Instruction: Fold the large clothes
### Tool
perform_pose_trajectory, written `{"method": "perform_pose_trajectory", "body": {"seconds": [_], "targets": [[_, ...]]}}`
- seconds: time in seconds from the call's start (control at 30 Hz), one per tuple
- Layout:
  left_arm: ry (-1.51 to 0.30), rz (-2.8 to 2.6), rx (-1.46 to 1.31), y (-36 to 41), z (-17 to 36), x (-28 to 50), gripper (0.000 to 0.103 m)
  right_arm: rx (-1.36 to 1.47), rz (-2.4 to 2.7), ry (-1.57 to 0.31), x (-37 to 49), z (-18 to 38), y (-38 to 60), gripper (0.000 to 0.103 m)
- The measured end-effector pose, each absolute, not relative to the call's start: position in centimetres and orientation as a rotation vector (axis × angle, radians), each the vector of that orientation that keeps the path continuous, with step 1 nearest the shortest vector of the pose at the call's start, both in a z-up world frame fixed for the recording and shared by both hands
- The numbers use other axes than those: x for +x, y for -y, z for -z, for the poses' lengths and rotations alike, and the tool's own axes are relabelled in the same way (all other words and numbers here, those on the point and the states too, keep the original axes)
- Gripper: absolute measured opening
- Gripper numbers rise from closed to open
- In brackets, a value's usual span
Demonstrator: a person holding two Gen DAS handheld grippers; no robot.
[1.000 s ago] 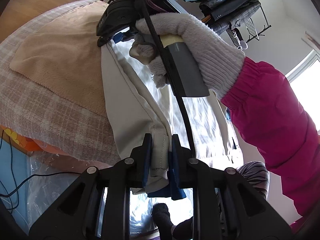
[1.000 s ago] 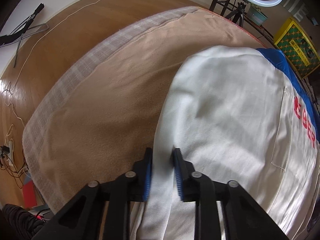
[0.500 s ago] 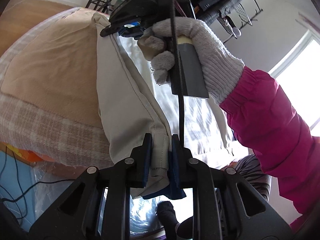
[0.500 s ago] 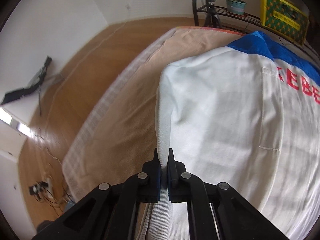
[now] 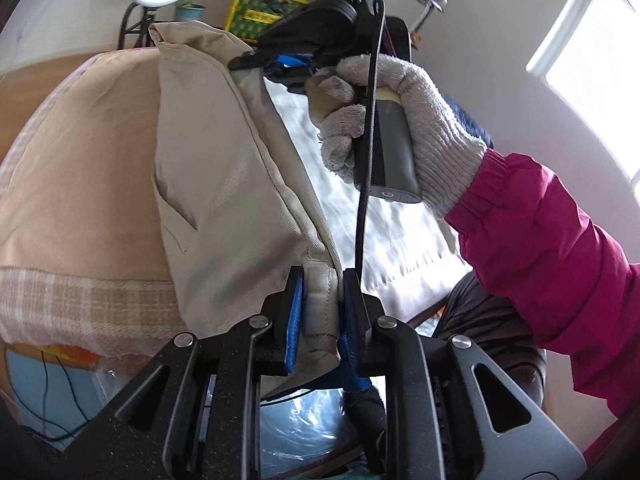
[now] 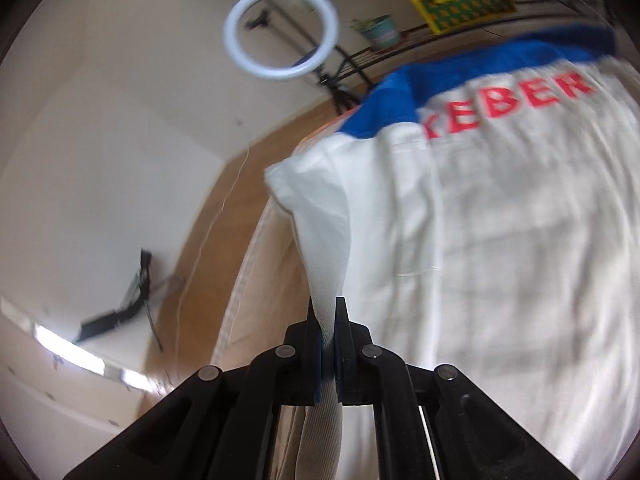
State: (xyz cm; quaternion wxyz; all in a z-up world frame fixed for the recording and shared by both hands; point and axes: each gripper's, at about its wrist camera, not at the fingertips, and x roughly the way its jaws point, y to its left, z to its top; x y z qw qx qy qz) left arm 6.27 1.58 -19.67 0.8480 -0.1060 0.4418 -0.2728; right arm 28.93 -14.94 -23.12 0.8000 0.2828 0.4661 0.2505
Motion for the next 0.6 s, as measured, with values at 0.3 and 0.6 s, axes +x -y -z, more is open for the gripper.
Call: {"method": "perform_pose_trajectory", "body": {"seconds": [0.3,0.6], "targets": [[-0.997,0.610,-0.122,1.8,21.8,6.9,0.017,0.830,-0.413,-1.080,28.5,29.2,20.9,0.002],[-1.021,0.626,-0.144,1.7,23.0,8.0,0.017,0.330,-0.413,-0.981,29.6,21.1,18.0,0.044]]}}
